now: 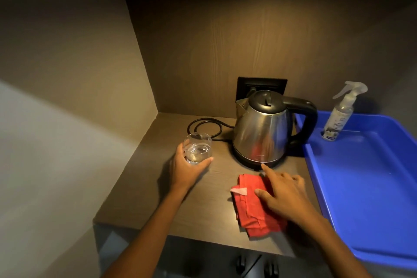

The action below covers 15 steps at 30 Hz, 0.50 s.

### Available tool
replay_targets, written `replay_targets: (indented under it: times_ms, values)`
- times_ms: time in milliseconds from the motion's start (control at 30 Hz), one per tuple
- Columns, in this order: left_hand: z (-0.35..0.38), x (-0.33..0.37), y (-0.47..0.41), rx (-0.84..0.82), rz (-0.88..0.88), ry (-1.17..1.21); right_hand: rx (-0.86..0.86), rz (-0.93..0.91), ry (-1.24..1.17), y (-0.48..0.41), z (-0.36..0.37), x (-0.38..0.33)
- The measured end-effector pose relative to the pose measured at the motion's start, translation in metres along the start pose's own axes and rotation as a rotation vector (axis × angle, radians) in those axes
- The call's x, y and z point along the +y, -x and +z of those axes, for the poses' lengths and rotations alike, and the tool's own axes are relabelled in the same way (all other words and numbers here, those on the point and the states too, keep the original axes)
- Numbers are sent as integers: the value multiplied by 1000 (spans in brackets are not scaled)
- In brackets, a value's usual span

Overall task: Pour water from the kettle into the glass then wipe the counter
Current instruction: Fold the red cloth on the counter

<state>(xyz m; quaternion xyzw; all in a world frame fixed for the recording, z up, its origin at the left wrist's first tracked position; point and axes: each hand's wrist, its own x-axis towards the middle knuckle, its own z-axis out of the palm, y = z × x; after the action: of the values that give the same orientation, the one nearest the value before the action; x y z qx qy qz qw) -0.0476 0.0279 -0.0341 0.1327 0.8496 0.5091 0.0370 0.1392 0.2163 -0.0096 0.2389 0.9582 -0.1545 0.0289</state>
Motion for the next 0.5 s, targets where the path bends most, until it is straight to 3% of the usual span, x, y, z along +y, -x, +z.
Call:
replay_targets:
  times_ms: [67,133,233,300,367,433,500]
  values:
    - [-3,5,5,-40,-2,-25,-108,50,-14,-12,-14,-2]
    - [-10,9,21,32,60,-72,-150,41,-72,-18,-26,-6]
    - [-10,17,66,216,374,-125,-215,-73,-318,-11,-30,0]
    - [-1,28,97,92,465,-88,-273,-157,-592,5,-32,4]
    - [11,45,120,-178,379,46,-258,-198,-836,24,-38,9]
    - [24,67,132,-435,218,315,-146,-180,-1059,38,-48,21]
    - [41,90,135,-504,220,442,-9,-87,-1281,48,-61,38]
